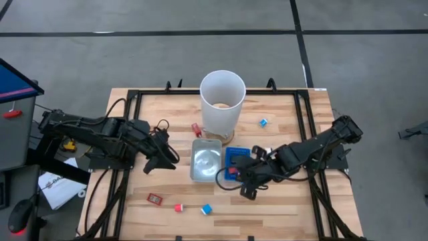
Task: Pick & Place Office items
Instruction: Put the black digital clock into the blue bin
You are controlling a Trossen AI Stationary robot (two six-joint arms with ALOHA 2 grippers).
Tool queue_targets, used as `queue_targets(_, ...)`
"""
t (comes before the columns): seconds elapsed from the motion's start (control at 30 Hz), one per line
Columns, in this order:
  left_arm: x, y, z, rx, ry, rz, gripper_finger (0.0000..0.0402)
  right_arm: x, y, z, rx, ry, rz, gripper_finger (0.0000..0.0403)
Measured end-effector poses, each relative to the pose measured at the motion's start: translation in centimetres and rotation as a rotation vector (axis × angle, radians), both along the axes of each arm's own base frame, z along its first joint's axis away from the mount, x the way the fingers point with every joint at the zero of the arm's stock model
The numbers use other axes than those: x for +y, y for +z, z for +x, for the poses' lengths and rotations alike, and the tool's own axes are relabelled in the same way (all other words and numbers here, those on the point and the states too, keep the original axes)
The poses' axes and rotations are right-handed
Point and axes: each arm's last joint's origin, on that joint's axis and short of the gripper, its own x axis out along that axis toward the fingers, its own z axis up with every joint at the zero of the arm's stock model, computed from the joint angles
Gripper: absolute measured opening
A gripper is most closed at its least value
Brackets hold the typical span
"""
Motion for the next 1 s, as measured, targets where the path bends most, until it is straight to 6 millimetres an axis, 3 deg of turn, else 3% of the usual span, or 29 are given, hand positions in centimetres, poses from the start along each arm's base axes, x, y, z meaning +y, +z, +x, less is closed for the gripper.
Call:
queue_targets(0.13, 0.1, -0.2, -0.1, 0.013, 0.020, 0.028, 0.0191, -0.1, -0.7, -0.5, -0.045, -0.173, -0.030, 0.0054)
queue_targets(0.67, 0.4, -0.2, 0.0, 0.007, 0.129, 0.084, 0.0191, -1.3, -8.9, -1.8, -0.149, -0.771, 0.145, 0.0053)
queue_targets(1.0, 0.5, -0.2, 0.1, 0.003, 0.162, 0.084, 0.0191, -1.6, -11.5, -2.2, -0.377, -0.944, 0.308, 0.0053)
